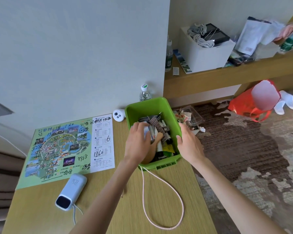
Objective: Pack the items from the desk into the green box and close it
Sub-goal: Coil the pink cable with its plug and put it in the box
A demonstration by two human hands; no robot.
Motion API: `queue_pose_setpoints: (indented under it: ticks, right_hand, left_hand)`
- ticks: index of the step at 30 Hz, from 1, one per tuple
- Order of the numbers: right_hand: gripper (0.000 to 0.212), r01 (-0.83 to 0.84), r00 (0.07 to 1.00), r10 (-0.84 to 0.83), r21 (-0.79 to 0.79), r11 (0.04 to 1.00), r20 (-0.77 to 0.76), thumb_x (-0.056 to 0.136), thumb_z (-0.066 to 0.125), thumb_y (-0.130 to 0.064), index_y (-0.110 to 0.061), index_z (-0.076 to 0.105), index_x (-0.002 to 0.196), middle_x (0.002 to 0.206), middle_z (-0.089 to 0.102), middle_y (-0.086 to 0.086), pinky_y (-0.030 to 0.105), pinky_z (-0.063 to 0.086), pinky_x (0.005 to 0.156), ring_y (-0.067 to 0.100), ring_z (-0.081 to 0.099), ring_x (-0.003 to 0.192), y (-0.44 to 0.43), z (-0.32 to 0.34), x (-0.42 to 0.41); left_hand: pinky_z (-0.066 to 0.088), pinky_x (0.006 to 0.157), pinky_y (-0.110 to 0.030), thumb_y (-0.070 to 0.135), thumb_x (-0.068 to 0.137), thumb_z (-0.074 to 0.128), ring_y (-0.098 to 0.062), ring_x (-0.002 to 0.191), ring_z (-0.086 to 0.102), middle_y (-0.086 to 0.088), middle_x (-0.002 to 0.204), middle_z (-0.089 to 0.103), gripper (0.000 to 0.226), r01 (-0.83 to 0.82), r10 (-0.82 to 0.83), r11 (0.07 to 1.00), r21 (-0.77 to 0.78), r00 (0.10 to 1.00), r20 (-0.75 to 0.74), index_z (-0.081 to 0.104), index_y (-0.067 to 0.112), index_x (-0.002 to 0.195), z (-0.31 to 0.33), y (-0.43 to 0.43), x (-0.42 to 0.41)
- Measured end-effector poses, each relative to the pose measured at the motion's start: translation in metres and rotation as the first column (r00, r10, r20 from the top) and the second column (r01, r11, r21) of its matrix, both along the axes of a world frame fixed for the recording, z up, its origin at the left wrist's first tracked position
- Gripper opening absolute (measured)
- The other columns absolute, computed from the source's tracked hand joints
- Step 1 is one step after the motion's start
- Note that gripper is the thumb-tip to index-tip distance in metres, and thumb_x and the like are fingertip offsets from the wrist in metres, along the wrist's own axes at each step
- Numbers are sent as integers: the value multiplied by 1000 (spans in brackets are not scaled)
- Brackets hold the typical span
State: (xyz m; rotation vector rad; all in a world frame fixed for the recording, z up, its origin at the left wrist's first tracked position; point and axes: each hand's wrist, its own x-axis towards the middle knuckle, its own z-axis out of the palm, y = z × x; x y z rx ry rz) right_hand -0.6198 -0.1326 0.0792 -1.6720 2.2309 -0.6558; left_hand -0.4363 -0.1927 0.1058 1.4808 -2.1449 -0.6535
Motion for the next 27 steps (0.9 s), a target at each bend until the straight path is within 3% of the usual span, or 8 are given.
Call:
queue_pose_setpoints:
  ticks: [4, 6, 8, 11, 15, 19, 22, 27]
  right_hand:
    - [51, -82, 984, 53, -162, 983, -173, 91, 57, -9, -5, 42, 139, 137, 47, 9, 33, 39, 107, 23, 46, 126, 13, 16, 16]
    - [45, -136, 978, 88, -260, 956, -186, 87, 59, -4, -6, 50, 131, 132, 50, 7, 33, 37, 108, 21, 47, 123, 28, 19, 32]
    - [39, -216, 969, 158, -335, 917, -192, 84, 57, -1, -5, 57, 123, 126, 54, 7, 33, 39, 105, 20, 50, 117, 47, 15, 52]
    - [30, -394, 913, 315, -369, 842, -258, 86, 46, -1, -5, 62, 111, 114, 59, 8, 31, 41, 100, 21, 54, 108, 78, -3, 77]
    - [25, -533, 841, 461, -293, 794, -282, 87, 45, 1, -10, 62, 103, 109, 58, 4, 30, 45, 91, 19, 54, 100, 111, -32, 99]
    - [27, -618, 784, 589, -149, 772, -199, 81, 58, 6, -11, 62, 100, 102, 58, 2, 28, 49, 83, 16, 56, 92, 138, -55, 109]
    - [23, -643, 762, 644, 41, 765, -75, 84, 60, 3, -12, 60, 101, 100, 56, -1, 25, 51, 74, 14, 57, 88, 160, -68, 113]
    - [9, -648, 755, 655, 161, 744, 14, 93, 54, -10, -14, 58, 100, 100, 54, -5, 17, 35, 65, 11, 56, 86, 196, -79, 123]
  left_hand:
    - [49, 70, -30, 15, 96, 49, -12, 89, 59, 7, 104, 56, 14, -195, 170, 976, -94, 958, -231, 58, 18, 105, -5, 26, 46]
    - [48, 66, -31, 8, 93, 49, -14, 85, 61, 6, 100, 57, 15, -304, 286, 952, -42, 930, -232, 58, 18, 100, -22, 41, 70]
    - [50, 66, -35, 6, 91, 49, -19, 91, 61, 1, 104, 57, 18, -330, 332, 943, 30, 938, -96, 59, 17, 101, -46, 55, 90]
    - [53, 75, -42, 19, 95, 53, -28, 110, 52, -8, 120, 49, 27, -230, 194, 958, 169, 959, 205, 56, 20, 121, -77, 73, 106]
    - [50, 93, -39, 26, 93, 57, -28, 125, 38, -6, 142, 29, 50, -95, -51, 949, 300, 895, 442, 40, 24, 140, -101, 94, 116]
    - [52, 84, -31, 12, 90, 58, -26, 114, 42, -5, 140, 29, 39, -103, -18, 966, 238, 889, 458, 47, 17, 128, -109, 108, 120]
    - [52, 83, -32, 6, 87, 57, -27, 105, 48, -7, 131, 34, 34, -136, 1, 951, 279, 900, 436, 50, 11, 120, -110, 119, 126]
    - [55, 64, -41, 11, 90, 52, -32, 76, 59, -12, 113, 40, 23, -237, 74, 894, 379, 914, 398, 50, 8, 113, -111, 151, 143]
